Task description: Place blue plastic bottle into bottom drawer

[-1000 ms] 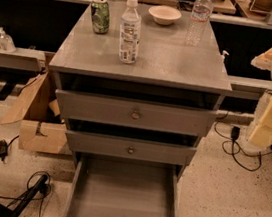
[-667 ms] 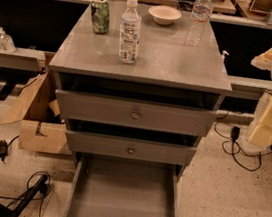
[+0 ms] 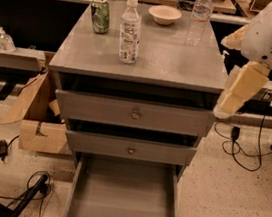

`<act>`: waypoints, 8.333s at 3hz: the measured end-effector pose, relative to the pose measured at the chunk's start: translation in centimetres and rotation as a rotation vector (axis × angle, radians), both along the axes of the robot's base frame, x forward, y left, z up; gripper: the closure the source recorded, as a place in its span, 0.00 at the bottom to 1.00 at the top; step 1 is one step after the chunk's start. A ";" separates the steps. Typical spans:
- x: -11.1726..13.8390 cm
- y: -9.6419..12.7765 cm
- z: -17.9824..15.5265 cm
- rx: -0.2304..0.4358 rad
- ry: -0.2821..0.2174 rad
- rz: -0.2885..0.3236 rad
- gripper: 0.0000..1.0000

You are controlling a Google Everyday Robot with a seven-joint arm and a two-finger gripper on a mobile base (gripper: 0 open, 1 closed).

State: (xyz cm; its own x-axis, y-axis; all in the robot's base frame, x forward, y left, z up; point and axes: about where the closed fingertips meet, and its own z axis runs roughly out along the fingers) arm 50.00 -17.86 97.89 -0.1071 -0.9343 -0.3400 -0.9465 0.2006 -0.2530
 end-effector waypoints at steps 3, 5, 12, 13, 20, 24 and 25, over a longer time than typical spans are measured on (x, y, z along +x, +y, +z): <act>14.1 5.9 -0.9 0.606 -0.254 0.023 0.00; 16.2 6.2 0.1 0.644 -0.330 -0.006 0.00; 30.8 22.2 -5.0 1.106 -0.174 0.059 0.42; 31.0 22.8 -5.8 1.125 -0.159 0.053 0.72; 31.8 23.3 -4.3 1.133 -0.183 0.070 1.00; 24.4 14.2 14.8 1.012 -0.513 -0.081 1.00; 16.6 11.9 19.2 1.067 -0.602 -0.164 1.00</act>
Offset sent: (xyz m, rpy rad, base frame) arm 0.1915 0.0565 0.0187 0.7756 -0.4284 -0.0454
